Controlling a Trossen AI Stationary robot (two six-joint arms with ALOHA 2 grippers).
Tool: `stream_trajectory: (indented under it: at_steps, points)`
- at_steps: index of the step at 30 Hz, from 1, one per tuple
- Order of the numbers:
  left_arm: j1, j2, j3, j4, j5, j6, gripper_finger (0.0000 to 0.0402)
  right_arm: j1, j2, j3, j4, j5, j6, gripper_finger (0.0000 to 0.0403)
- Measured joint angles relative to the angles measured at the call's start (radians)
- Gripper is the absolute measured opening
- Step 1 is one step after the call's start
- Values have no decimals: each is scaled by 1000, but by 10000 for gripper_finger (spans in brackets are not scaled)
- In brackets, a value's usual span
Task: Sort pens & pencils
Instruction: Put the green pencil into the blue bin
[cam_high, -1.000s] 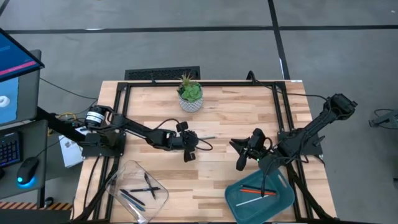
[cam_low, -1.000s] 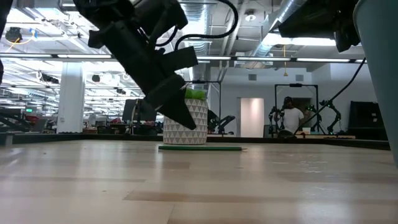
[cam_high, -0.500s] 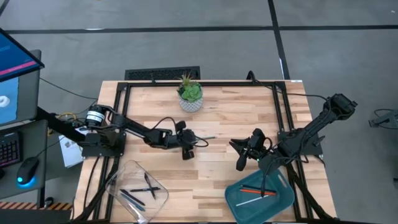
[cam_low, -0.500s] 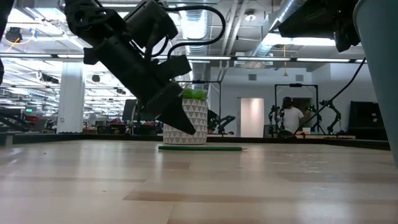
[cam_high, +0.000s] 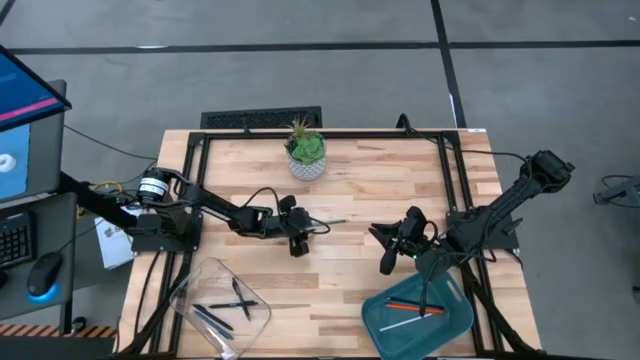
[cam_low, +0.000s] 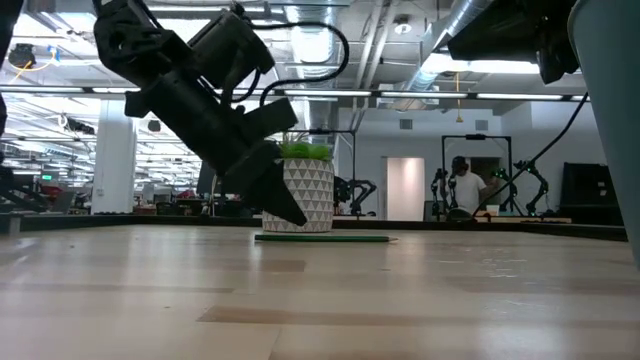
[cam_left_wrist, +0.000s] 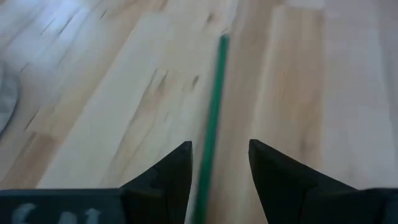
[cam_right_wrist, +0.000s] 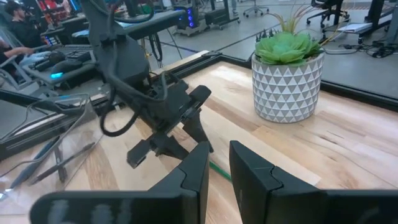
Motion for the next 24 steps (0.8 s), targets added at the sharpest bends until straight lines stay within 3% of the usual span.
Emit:
stream_trajectory:
  at_steps: [24]
  points:
    - [43, 7, -2, 5, 55, -21, 151, -11, 0, 0, 0, 0, 8, 87]
